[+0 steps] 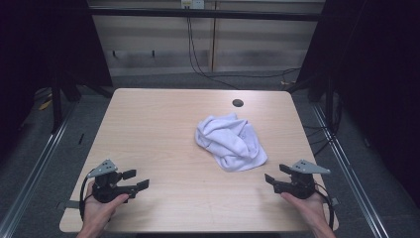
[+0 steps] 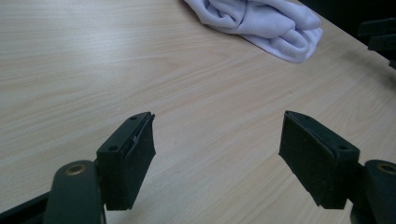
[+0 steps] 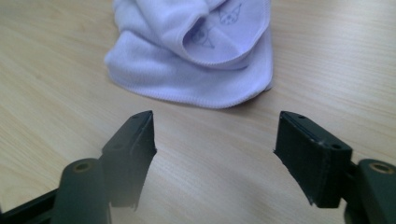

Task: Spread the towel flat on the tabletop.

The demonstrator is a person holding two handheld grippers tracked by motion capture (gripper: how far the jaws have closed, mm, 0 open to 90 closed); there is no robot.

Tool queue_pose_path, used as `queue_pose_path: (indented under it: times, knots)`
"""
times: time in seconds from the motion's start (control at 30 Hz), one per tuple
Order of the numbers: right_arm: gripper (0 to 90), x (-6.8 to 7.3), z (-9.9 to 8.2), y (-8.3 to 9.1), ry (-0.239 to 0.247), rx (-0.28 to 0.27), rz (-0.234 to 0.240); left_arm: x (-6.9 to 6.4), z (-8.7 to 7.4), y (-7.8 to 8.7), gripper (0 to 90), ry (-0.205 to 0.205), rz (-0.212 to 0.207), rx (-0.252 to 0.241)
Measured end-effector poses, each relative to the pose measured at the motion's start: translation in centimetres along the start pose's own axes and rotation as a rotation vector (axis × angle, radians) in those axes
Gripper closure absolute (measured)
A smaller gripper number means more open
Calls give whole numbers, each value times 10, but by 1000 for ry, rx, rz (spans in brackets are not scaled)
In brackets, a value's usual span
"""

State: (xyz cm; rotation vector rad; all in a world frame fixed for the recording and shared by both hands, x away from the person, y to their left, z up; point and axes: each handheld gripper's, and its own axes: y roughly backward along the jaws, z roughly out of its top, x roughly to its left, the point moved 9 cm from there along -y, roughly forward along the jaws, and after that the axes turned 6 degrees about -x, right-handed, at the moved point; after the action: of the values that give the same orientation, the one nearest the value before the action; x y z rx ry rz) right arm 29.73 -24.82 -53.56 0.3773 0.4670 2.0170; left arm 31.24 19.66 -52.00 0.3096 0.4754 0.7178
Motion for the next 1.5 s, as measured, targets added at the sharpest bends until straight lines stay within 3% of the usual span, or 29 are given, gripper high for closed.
queue_pose_path:
  times: [0.17,0.2,0.23,0.27,0.4,0.47,0.5,0.53,0.6,0.67,0.7,0.73,0.8,0.9,1.03,1.1,1.23,1.3,1.33,1.43,1.47,1.5]
  knots:
    - [298,8,3,-1,-21,-14,60,4,0,-2,263,16,9,0]
    - [342,10,3,0,-12,13,89,3,0,-2,310,23,-1,3]
    - [342,10,3,0,-12,13,89,4,0,-3,310,16,2,7]
    - [363,14,3,2,-52,23,143,4,-1,-3,312,8,1,13]
    - [361,19,4,3,-41,35,171,2,1,-3,301,0,21,2]
    - [317,23,14,1,-8,30,168,1,4,-1,313,-2,42,-13]
    - [317,23,14,1,-8,30,168,0,5,0,313,4,37,-25]
    - [315,26,26,-6,-6,13,174,-1,6,0,371,1,26,-30]
    - [315,27,30,-9,2,10,175,0,5,-1,371,2,20,-24]
    - [314,29,42,-27,11,24,199,2,5,-4,370,15,26,-14]
    - [314,29,42,-27,11,24,199,2,5,-6,370,45,17,-16]
    - [302,26,54,-43,21,43,208,4,4,-8,392,50,16,-3]
    - [302,24,58,-48,20,39,214,3,5,-9,411,24,9,-5]
    - [319,16,78,-73,16,41,212,-1,6,-8,486,-36,-13,-25]
    - [322,13,84,-89,5,54,225,-4,12,-5,525,-12,-47,-82]
    - [322,11,83,-106,-6,80,233,-3,12,-5,543,-12,-54,-83]
    - [349,13,76,-123,-16,115,253,-6,12,-6,525,13,-69,-78]
    - [354,14,71,-133,-19,115,254,-9,8,-9,516,-14,-72,-45]
    - [368,15,65,-142,-25,122,256,-12,3,-11,475,-31,-69,-14]
    - [423,19,57,-148,-32,149,267,-14,2,-13,433,-32,-77,9]
    - [486,22,49,-152,-43,164,278,-13,2,-13,384,-28,-74,14]
    - [486,22,49,-152,-43,164,278,-13,2,-12,384,-10,-80,17]
